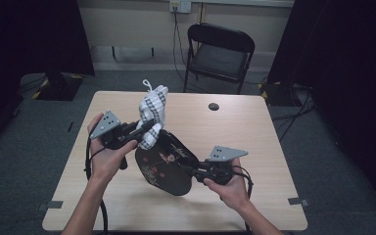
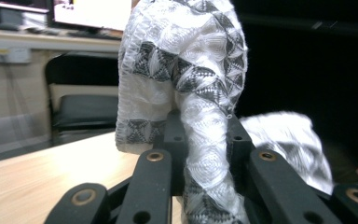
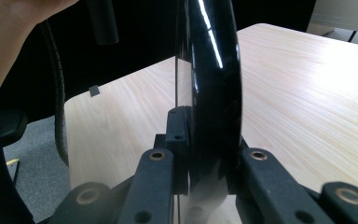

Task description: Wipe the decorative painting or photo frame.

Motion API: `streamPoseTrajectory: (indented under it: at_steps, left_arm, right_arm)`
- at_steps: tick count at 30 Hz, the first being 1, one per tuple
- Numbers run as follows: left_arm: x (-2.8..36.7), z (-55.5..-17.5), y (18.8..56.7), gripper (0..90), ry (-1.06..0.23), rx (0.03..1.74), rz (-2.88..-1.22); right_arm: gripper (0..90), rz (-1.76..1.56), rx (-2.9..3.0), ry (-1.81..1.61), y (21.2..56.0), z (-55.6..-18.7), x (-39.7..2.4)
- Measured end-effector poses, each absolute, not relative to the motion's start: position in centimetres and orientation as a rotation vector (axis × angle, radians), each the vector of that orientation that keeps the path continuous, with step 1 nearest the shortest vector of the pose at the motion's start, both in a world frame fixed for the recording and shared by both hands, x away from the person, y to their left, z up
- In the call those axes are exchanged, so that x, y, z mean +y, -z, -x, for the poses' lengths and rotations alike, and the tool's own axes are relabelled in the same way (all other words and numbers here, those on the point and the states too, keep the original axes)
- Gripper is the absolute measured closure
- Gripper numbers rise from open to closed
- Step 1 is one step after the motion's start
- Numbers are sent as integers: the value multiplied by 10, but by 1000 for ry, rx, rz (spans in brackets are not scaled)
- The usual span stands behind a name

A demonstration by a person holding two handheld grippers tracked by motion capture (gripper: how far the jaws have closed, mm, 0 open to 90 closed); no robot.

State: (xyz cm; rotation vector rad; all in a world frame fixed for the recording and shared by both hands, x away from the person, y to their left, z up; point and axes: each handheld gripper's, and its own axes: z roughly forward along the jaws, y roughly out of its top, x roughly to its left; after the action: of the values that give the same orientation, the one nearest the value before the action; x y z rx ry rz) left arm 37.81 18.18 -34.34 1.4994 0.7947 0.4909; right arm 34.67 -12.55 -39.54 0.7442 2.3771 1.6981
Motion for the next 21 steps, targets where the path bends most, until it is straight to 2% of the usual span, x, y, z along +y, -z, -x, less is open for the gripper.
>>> streamPoseTrajectory:
  at_steps: [12,17,21]
  left_arm:
    - [160,-363,331,760,-515,669,-1469]
    - [166,-367,332,769,-527,700,-1489]
    - [170,-370,336,771,-599,734,-1524]
  right_arm:
    - [801,-751,2380,-1693,396,-347,-128]
    - [802,-752,2377,-1695,396,-347,-128]
    - [801,-756,2376,-1698,397,-348,-129]
